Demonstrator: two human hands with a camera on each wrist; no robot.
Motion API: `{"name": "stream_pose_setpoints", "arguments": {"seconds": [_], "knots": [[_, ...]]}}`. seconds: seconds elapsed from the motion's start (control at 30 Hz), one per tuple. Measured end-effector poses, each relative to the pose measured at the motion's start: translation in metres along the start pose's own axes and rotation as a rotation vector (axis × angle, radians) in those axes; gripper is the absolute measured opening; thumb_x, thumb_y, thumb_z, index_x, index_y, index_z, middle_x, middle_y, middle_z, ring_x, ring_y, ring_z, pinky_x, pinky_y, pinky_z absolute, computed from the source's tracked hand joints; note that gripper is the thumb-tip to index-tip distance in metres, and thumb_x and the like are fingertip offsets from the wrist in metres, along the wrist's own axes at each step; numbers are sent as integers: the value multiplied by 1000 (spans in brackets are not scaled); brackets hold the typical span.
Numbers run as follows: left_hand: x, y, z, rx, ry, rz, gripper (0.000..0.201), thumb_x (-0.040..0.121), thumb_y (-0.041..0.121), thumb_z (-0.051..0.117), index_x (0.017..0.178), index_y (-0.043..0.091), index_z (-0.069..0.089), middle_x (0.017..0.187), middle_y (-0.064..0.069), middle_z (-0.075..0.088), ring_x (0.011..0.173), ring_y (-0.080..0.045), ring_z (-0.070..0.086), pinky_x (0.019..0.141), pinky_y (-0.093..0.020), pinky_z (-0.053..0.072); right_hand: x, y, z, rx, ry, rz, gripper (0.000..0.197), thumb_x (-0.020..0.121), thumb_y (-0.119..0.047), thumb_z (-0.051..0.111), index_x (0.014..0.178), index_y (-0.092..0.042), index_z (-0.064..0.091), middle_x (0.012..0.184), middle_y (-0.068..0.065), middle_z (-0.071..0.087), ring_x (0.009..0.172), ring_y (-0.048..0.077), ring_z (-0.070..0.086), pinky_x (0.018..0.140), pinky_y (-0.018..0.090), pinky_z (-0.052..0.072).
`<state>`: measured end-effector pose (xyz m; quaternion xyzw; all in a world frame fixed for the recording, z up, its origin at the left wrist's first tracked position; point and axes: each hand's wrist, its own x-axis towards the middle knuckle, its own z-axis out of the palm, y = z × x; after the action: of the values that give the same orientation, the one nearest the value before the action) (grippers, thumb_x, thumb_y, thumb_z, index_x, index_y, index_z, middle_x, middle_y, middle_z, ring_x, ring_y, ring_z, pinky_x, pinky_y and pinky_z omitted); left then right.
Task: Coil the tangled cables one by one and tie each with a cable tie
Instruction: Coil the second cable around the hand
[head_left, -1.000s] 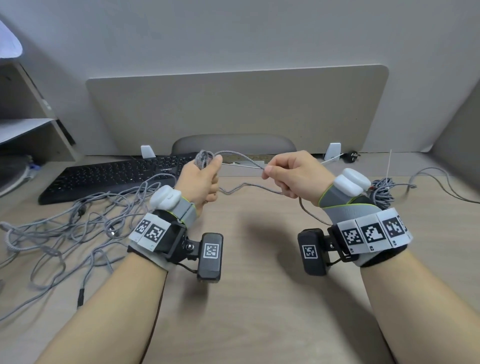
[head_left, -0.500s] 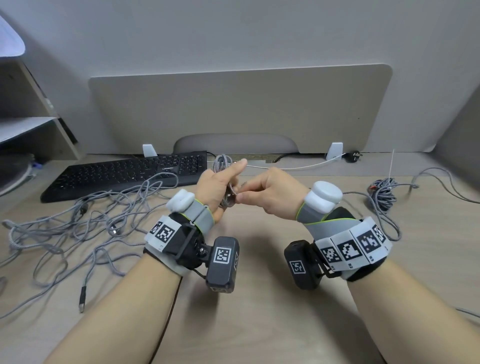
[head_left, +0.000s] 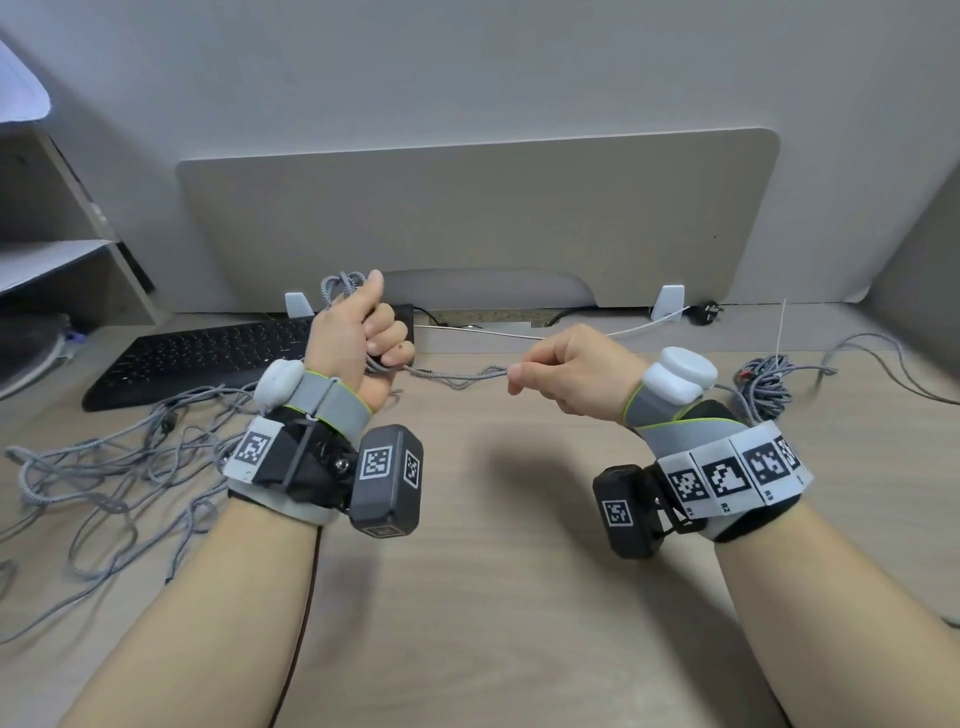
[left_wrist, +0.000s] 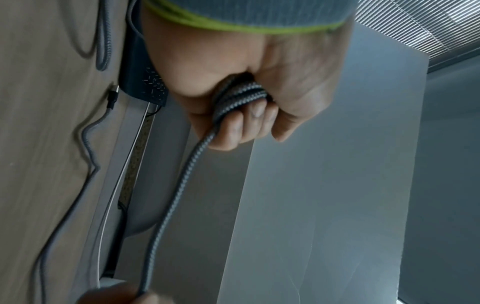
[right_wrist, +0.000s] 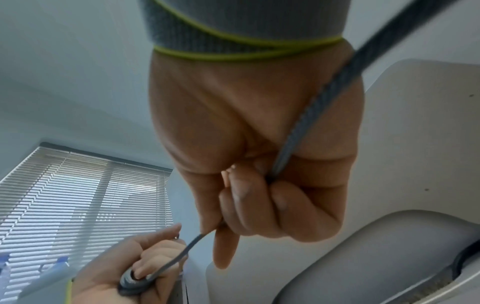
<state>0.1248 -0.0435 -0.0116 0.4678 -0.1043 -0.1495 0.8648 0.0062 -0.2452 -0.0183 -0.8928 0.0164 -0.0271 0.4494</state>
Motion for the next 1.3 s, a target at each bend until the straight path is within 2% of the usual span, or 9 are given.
{"name": "stream_pose_setpoints", "arguments": {"seconds": [0.1,0.2,0.3,0.4,0.63,0.8,0.87,1.07,1.3], "knots": [[-5,-1,3,129,6,-7,45,98,32,57,62,24,29,51,6,22,37,-7,17,36,-18,17,1,5,2,-37,13,30,30,95,-33,59,73,-15,68,53,-6,37,47,17,32,47,22,28],[-11,-16,13,411,-23,-2,30,93,28,65,71,16,48,59,0,48,34,-6,24,37,-14,19,3,6,1,-69,54,29,30,95,-33,59,73,-13,66,55,-2,37,48,18,33,49,24,28],[-21,-33,22,652,-153,-65,42,85,33,73,95,-7,66,79,-11,68,36,-11,26,40,-16,23,4,6,-1,-16,80,27,30,95,-31,58,72,-13,65,57,1,37,50,19,33,49,25,27],[-28,-43,28,751,-315,-141,45,83,35,73,103,-4,63,91,-16,75,36,-12,23,42,-16,22,5,6,-2,45,103,15,33,94,-30,60,62,-19,61,61,6,39,51,20,33,50,26,26],[-30,-52,30,808,-397,-81,14,91,24,68,92,12,61,67,-8,67,40,-15,29,42,-21,25,8,7,-2,115,94,27,33,95,-29,58,66,-14,59,55,-3,41,50,19,31,49,27,25],[-20,-56,23,812,-382,27,48,66,49,75,80,4,65,65,-3,57,62,-18,48,66,-32,41,6,5,-1,159,79,12,35,96,-31,58,65,-14,58,49,-9,36,45,17,28,45,24,24],[-17,-55,22,795,-320,52,43,69,49,74,71,10,59,56,-1,54,54,-18,52,69,-36,46,6,4,-1,171,78,4,35,97,-31,56,68,-12,59,48,-8,35,45,17,27,44,23,24],[-6,-35,14,347,73,60,36,96,26,62,67,20,42,44,10,33,36,-7,27,47,-23,25,7,4,-4,216,104,-7,33,101,-26,49,74,-10,58,53,1,31,50,17,23,44,24,24],[-19,-56,29,362,-19,-86,40,88,45,67,70,15,47,44,7,31,40,-11,30,45,-22,34,5,-2,-1,359,147,-92,16,102,-15,47,94,-7,58,48,-10,29,45,14,20,44,22,19]]}}
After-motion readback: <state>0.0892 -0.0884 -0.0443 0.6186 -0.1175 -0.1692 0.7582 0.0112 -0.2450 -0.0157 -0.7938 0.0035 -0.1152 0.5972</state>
